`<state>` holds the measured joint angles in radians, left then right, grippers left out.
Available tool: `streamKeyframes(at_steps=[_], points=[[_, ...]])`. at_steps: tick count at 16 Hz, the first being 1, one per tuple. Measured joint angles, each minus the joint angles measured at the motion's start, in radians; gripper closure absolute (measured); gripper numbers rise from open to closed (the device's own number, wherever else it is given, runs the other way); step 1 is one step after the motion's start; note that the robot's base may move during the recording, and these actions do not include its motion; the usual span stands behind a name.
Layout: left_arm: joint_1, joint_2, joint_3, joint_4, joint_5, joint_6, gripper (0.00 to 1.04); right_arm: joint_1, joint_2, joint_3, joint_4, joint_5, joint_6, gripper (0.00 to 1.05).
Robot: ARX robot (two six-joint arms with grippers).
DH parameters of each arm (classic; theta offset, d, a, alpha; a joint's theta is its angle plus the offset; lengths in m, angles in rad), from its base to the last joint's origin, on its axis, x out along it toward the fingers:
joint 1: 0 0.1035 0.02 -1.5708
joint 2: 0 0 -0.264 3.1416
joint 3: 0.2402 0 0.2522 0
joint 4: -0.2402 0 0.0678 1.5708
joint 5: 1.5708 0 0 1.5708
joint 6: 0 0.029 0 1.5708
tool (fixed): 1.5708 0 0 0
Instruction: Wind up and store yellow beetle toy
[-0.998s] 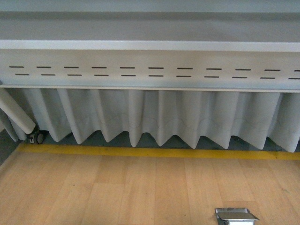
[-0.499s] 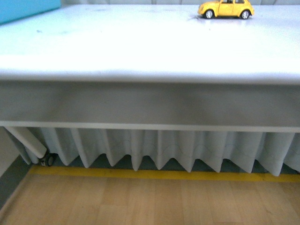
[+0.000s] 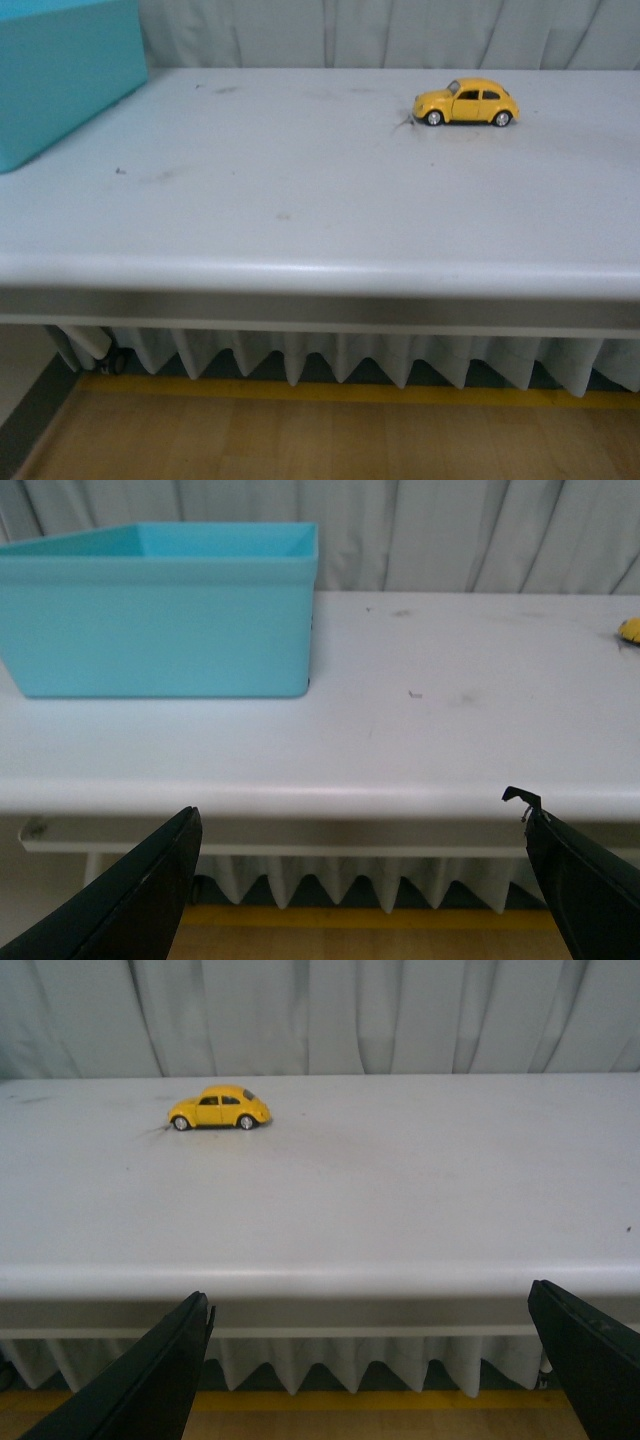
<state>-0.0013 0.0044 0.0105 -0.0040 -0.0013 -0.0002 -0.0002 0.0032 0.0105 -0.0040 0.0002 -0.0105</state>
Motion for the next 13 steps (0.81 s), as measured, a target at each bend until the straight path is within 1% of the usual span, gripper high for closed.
streamKeyframes(at_steps=[13], points=[[0.000, 0.000, 0.000, 0.003, 0.001, 0.000, 0.07, 0.000, 0.000, 0.000, 0.004, 0.000, 0.003, 0.07]])
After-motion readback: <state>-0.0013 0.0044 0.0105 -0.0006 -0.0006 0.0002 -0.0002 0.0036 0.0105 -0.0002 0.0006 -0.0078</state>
